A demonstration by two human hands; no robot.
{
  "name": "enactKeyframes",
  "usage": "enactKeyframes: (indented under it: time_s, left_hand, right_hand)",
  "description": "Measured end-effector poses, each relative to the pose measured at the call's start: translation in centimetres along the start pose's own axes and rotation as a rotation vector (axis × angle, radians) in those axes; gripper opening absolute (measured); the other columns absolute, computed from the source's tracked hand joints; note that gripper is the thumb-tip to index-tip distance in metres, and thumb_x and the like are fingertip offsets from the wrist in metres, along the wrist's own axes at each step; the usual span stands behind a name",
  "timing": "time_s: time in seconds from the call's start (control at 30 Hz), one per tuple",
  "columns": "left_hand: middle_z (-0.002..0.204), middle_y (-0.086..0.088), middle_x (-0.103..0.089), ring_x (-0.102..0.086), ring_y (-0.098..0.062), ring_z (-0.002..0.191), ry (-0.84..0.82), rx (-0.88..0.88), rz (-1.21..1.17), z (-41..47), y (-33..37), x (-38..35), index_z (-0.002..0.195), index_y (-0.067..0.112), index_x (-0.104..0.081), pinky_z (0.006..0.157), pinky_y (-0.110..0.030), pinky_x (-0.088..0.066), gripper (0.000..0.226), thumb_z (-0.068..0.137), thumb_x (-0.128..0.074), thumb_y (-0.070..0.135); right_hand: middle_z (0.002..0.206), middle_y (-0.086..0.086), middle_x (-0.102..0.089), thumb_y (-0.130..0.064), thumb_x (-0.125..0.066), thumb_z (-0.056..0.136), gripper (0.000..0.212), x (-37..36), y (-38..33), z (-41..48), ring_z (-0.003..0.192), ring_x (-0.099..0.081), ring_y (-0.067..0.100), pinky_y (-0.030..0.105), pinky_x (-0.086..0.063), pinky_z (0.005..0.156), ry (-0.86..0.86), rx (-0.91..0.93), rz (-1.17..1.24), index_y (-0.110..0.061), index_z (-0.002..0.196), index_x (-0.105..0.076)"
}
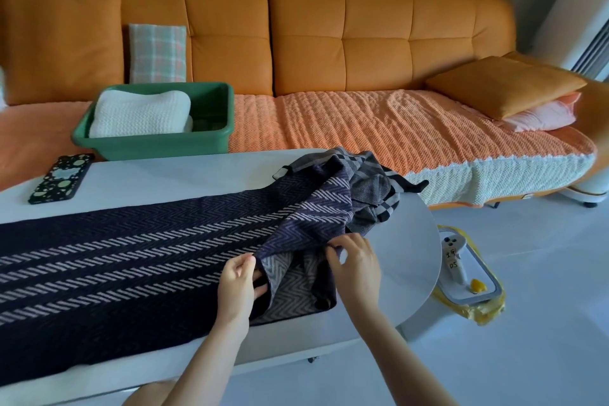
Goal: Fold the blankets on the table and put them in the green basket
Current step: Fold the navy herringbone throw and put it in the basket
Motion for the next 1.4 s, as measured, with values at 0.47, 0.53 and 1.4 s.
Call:
enactKeyframes:
  time_s: [0.47, 0.53, 1.4]
  left_hand:
    - [0.099, -0.004, -0.057, -0.057, -0.015, 0.091, -0.092, -0.062, 0.071, -1.7, 0.6, -0.5, 0.1, 0.007, -0.053, 0.064, -0.03, -0.051, 0.009, 0.096, -0.047, 0.012]
    - [0.097, -0.003, -0.059, -0.058, -0.015, 0.091, -0.159, -0.099, 0.134, -2.2, 0.7, -1.5, 0.096, 0.009, -0.056, 0.066, -0.028, -0.053, 0.007, 0.095, -0.049, 0.012]
    - [0.082, 0.015, -0.056, -0.048, -0.004, 0.082, -0.314, -0.796, 1.139, -7.1, 1.5, -7.0, 0.083, 0.026, -0.066, 0.056, -0.01, -0.031, 0.002, 0.084, -0.066, 0.024]
  right_hand:
    - [0.078, -0.002, -0.063, -0.009, -0.056, 0.089, 0.011, 3.8, 6.7, 3.0, 0.064, -0.062, 0.021, 0.045, -0.055, 0.062, 0.011, -0.288, 0.246, -0.013, 0.095, -0.065]
    - [0.079, 0.001, -0.064, -0.005, -0.055, 0.088, 0.013, 4.9, 8.1, 2.5, 0.067, -0.064, 0.024, 0.046, -0.056, 0.065, 0.058, -0.311, 0.287, -0.011, 0.094, -0.065]
    - [0.117, -0.001, -0.062, -0.019, -0.068, 0.081, 0.029, 4.6, 16.5, 2.2, 0.118, -0.047, 0.027, 0.051, -0.032, 0.104, -0.214, -0.313, 0.151, -0.045, 0.094, -0.061]
Point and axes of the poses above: each hand's wrist, its own z-axis towards the middle knuckle, its own x-axis out of the back of the hand, y = z × x, the point moved 10 cm from there along z, towards the middle knuckle
